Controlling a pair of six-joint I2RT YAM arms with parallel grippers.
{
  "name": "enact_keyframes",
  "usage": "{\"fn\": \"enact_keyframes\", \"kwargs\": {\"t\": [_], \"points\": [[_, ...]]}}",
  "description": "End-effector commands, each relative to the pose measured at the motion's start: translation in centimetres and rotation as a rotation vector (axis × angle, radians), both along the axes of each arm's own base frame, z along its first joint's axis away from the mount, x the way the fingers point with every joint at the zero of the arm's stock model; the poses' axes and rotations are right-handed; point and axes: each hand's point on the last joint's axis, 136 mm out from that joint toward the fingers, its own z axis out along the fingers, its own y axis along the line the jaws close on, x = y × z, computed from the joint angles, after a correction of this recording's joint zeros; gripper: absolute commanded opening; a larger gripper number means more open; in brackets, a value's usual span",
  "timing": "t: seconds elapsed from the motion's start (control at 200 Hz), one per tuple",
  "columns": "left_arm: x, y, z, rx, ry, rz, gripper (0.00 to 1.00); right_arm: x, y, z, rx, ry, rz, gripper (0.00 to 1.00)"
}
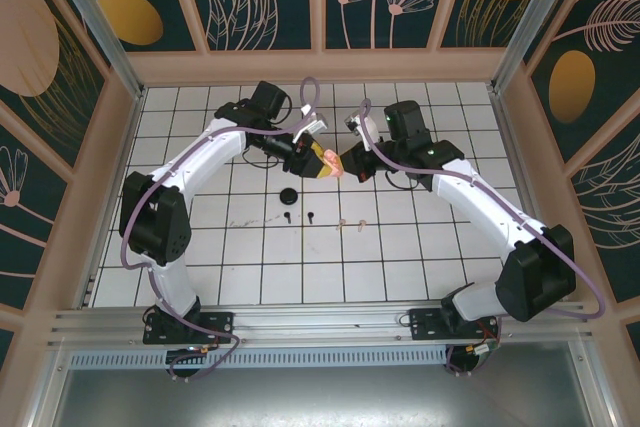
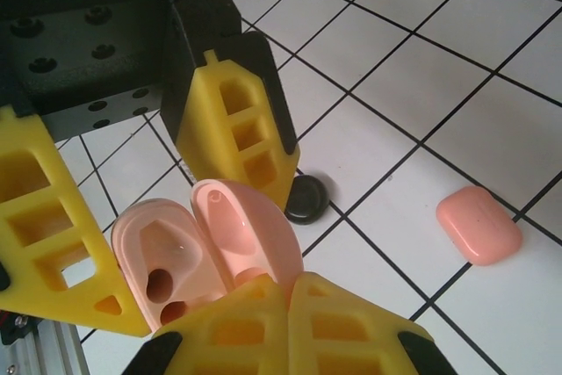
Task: Insert wireless bluetooth earbuds into charging case
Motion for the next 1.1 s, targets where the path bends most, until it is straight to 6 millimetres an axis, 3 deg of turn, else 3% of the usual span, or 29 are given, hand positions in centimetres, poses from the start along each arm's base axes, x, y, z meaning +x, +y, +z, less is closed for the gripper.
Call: {"fn": "enact_keyframes", "kwargs": {"t": [0.0, 0.16, 0.43, 0.576, 0.651, 0.741, 0.886, 1.051, 1.091], "points": [[-1.0, -0.6, 2.1, -0.086, -0.017, -0.061, 0.40, 0.7, 0.1, 0.7, 0.004, -0.032, -0.015, 0.00], [-1.2, -0.7, 2.3, -0.104, -0.013, -0.070, 0.26, 0.8, 0.3, 1.0, 0.021, -0.032, -0.020, 0.00], [-1.2, -0.9, 2.0, -0.133, 0.002, -0.068, 0.13, 0.9, 0.6, 2.6, 0.052, -0.060, -0.027, 0.00], [-0.6, -1.1, 2.5, -0.180, -0.028, -0.029, 0.02, 1.5, -0.3, 3.4, 0.046, -0.079, -0.102, 0.39], [0.3, -1.2, 3.0, -0.217, -0.072, 0.047, 0.00, 1.3, -1.4, 4.1, 0.045, -0.087, -0.157, 0.50], [1.1, -0.2, 5.1, -0.276, -0.158, 0.153, 0.00, 0.4, -3.1, 4.6, 0.051, -0.080, -0.226, 0.58], [2.3, 1.3, 7.4, -0.344, -0.266, 0.329, 0.00, -0.9, -5.7, 3.1, 0.035, 0.013, -0.382, 0.59], [4.2, 3.8, 10.8, -0.435, -0.405, 0.589, 0.00, -2.2, -6.9, -1.3, 0.033, 0.220, -0.543, 0.59], [4.0, 4.5, 10.5, -0.450, -0.422, 0.632, 0.00, -2.2, -7.0, -2.4, 0.034, 0.260, -0.593, 0.58]]}}
